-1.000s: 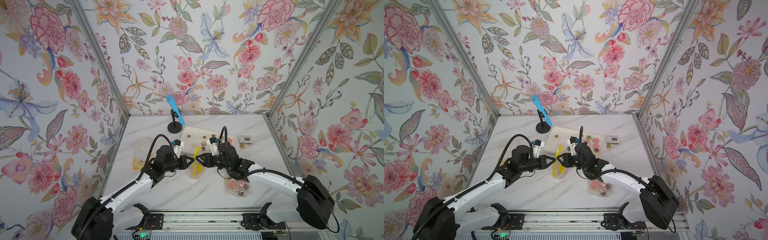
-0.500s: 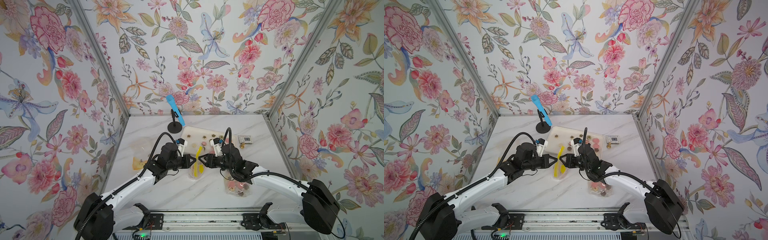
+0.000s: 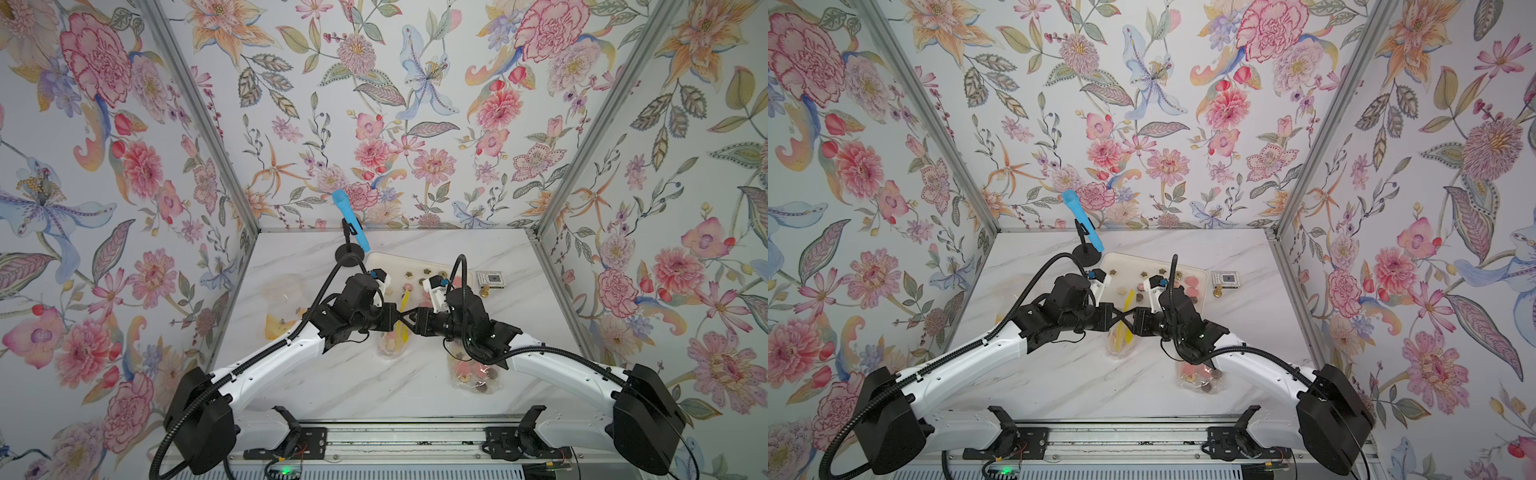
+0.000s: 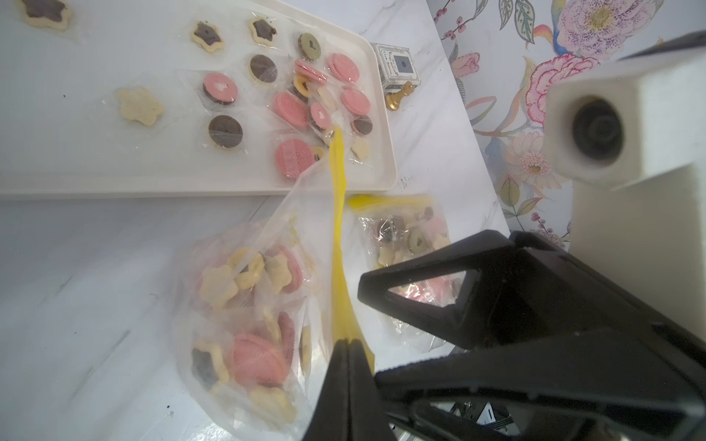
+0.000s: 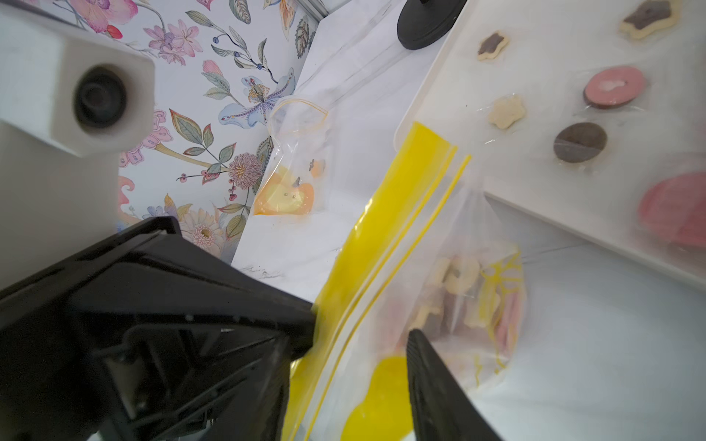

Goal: Pour cookies out of the ziploc bag
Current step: Open the ziploc bag at the center of the board.

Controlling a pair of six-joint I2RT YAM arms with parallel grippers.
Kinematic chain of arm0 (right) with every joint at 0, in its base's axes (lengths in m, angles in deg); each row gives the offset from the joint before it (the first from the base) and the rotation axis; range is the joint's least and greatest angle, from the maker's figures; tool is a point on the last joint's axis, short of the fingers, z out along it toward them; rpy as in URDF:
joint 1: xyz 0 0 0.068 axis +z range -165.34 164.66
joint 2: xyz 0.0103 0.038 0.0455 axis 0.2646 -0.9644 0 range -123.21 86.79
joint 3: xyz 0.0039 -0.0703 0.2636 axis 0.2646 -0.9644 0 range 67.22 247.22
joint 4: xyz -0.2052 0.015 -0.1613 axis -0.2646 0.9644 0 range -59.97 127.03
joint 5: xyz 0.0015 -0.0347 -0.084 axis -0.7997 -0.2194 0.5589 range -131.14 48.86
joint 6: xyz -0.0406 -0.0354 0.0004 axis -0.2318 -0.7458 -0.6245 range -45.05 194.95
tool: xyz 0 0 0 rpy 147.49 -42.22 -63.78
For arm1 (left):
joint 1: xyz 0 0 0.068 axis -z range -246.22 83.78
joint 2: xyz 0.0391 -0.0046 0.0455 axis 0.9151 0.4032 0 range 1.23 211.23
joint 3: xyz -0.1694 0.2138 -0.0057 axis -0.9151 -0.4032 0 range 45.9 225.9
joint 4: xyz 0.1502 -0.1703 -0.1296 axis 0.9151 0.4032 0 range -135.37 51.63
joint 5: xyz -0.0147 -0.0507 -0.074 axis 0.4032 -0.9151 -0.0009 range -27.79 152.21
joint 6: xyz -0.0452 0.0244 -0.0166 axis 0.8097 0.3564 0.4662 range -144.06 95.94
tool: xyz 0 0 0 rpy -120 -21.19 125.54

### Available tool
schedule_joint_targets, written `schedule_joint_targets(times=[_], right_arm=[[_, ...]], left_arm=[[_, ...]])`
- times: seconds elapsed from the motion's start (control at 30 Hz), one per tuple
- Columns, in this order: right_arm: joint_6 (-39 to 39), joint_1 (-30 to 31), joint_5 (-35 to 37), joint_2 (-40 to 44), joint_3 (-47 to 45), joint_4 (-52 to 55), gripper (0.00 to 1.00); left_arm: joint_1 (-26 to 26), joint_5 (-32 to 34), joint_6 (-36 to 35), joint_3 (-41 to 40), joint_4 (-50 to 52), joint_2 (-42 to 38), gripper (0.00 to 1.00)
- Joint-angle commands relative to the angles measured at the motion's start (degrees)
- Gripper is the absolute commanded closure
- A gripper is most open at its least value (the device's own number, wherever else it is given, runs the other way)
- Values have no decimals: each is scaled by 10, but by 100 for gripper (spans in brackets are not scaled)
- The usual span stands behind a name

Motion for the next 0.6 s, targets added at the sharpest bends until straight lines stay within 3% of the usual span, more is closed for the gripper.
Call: schedule_joint_targets(times=[0.0,0.57], right_arm=[[8,-4,0,1,17,12,52],[14,-18,-6,-30,14,30,57]], left_arm=[[11,14,-16,21,25,6,100],[14,16,-23,22,27,2,100]])
